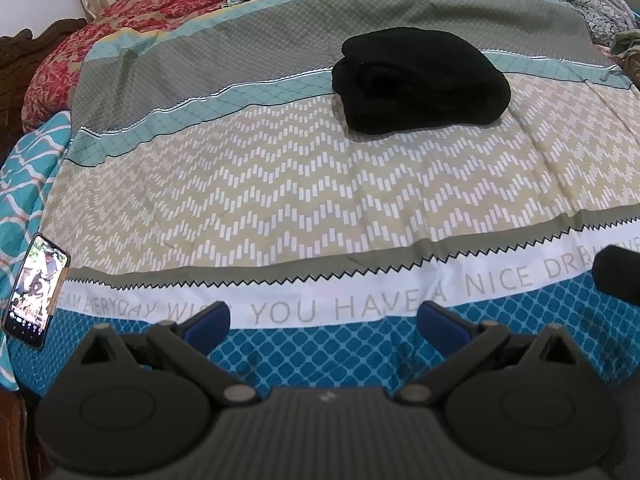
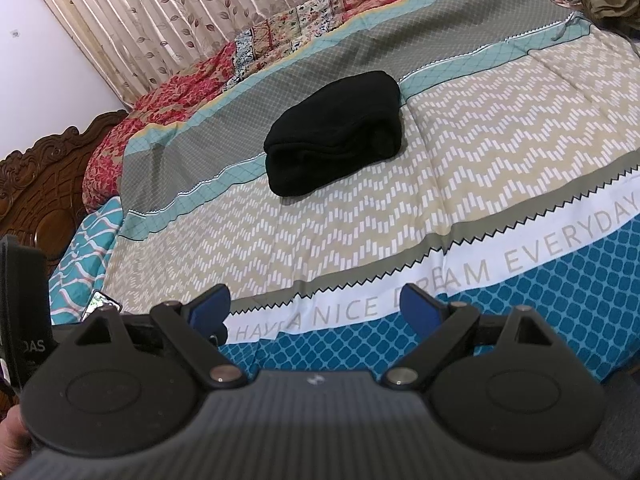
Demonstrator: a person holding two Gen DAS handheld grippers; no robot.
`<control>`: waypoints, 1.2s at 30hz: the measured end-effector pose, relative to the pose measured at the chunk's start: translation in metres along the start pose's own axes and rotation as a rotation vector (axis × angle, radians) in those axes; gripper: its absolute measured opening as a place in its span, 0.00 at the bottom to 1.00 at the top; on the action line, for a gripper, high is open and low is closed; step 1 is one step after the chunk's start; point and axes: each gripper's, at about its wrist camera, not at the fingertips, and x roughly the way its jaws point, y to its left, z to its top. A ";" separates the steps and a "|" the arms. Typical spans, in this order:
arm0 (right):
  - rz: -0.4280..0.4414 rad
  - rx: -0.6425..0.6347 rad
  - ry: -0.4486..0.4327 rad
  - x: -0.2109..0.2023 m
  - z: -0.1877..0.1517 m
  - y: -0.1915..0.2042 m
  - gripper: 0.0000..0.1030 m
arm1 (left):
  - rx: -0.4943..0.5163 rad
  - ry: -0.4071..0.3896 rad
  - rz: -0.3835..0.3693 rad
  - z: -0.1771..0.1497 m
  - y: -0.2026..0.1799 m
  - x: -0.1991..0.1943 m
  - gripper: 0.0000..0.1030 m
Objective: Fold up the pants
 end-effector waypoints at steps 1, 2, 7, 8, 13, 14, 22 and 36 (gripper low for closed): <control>0.000 0.000 0.000 0.000 0.000 0.000 0.91 | -0.002 0.001 0.004 0.000 0.000 0.000 1.00; 0.000 0.000 0.000 0.000 0.000 0.000 0.91 | -0.003 0.001 0.006 0.000 0.001 0.001 1.00; 0.001 0.002 0.004 0.000 -0.001 0.001 0.91 | -0.009 0.003 0.020 0.000 0.003 0.002 1.00; 0.001 0.002 0.005 0.000 -0.001 0.000 0.91 | -0.010 0.003 0.022 0.000 0.003 0.003 1.00; 0.002 0.003 0.006 0.001 -0.001 0.000 0.91 | -0.011 0.006 0.036 -0.001 0.004 0.005 1.00; 0.002 0.003 0.006 0.001 -0.001 0.000 0.91 | -0.012 0.007 0.039 -0.001 0.004 0.005 1.00; 0.002 0.005 0.007 0.000 -0.002 0.000 0.91 | -0.012 0.014 0.053 -0.002 0.005 0.008 1.00; 0.002 0.004 0.006 0.000 -0.001 -0.001 0.91 | -0.011 0.017 0.071 -0.001 0.006 0.011 1.00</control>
